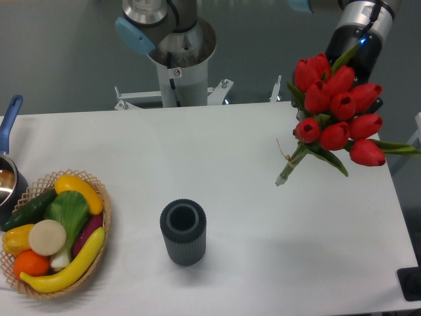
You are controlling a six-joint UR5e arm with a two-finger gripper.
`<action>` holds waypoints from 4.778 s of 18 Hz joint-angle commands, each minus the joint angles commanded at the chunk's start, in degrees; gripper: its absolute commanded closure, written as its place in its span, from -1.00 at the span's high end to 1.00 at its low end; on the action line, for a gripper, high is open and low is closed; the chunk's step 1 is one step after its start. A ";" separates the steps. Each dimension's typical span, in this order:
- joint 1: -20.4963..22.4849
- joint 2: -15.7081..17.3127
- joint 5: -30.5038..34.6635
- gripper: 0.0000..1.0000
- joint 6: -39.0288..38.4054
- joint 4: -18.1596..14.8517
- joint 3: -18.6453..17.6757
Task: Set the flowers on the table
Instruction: 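Hold the red tulip bunch raised above the table with the gripper, then swing the held tulips down and toward the grey cup, then lower the tulips onto the table beside the grey cup, then open the gripper to release the tulip stems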
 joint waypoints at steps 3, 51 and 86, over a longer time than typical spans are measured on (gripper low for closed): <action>-0.09 0.18 0.35 -0.05 0.00 0.09 0.26; -12.48 -13.35 56.34 -0.06 18.72 -0.18 -1.59; -9.15 -10.29 64.25 1.00 31.17 -10.01 8.26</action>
